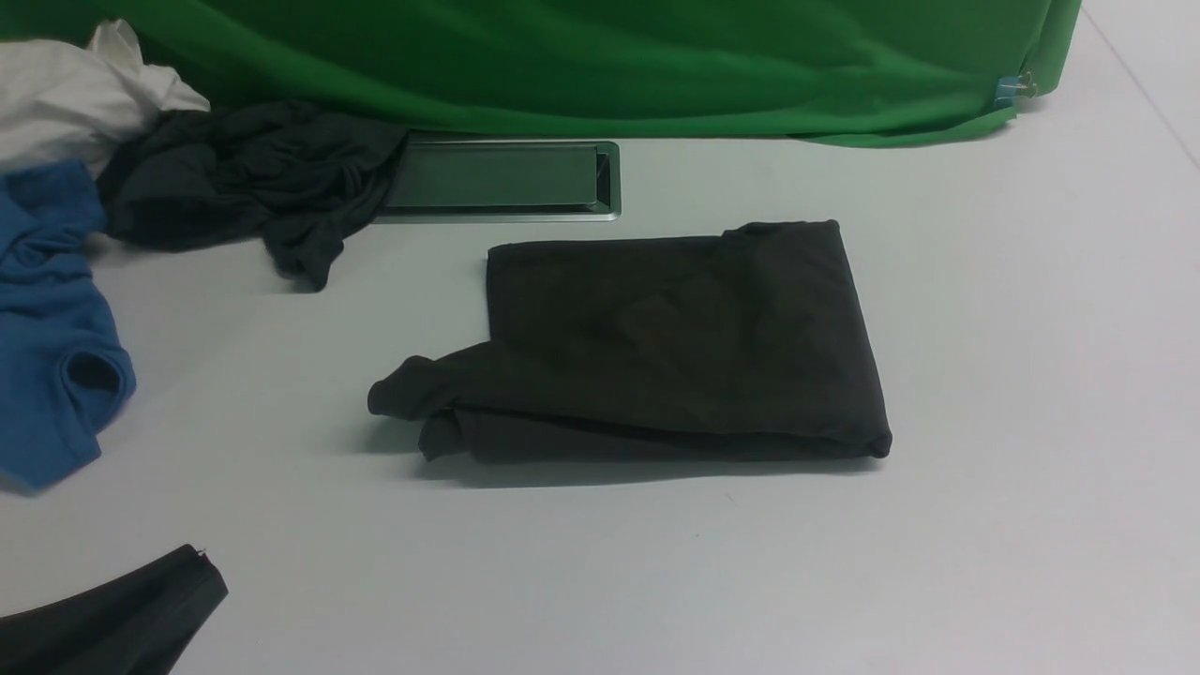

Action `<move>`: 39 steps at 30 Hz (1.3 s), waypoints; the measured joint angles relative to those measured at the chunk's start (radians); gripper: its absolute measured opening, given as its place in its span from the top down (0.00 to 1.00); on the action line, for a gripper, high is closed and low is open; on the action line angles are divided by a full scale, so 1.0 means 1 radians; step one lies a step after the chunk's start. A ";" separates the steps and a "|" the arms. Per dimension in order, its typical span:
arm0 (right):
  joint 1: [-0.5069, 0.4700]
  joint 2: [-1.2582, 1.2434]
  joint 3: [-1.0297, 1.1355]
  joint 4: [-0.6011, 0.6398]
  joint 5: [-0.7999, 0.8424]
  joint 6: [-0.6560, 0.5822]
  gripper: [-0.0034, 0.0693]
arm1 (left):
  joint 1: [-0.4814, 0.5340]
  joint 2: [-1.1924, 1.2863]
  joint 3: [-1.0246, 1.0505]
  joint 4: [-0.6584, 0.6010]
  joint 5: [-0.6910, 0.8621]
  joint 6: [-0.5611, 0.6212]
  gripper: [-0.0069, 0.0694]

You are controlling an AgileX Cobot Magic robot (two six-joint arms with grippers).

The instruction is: Fold a long-sleeved shirt on a white desktop.

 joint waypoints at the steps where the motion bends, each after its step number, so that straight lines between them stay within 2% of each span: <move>1: 0.000 0.000 0.000 0.000 0.000 0.000 0.82 | 0.005 0.000 0.003 0.000 -0.012 0.001 0.88; 3: 0.000 0.000 0.000 0.000 -0.001 0.000 0.82 | 0.038 0.000 0.013 -0.006 -0.046 0.006 0.88; 8: 0.000 0.000 0.000 0.000 -0.001 0.000 0.80 | 0.290 0.000 0.084 -0.112 -0.204 0.097 0.88; 12: 0.000 0.000 0.000 0.000 -0.004 0.000 0.79 | 0.515 -0.001 0.161 -0.178 -0.217 0.119 0.88; 14: 0.000 0.000 0.000 0.000 -0.004 0.000 0.78 | 0.572 -0.014 0.166 -0.181 -0.164 0.121 0.88; 19: 0.000 0.000 0.000 0.000 -0.004 0.000 0.77 | 0.629 -0.027 0.170 -0.181 -0.010 0.121 0.88; 39: 0.000 0.000 0.000 0.000 -0.005 0.000 0.70 | 0.631 -0.030 0.170 -0.181 -0.015 0.121 0.88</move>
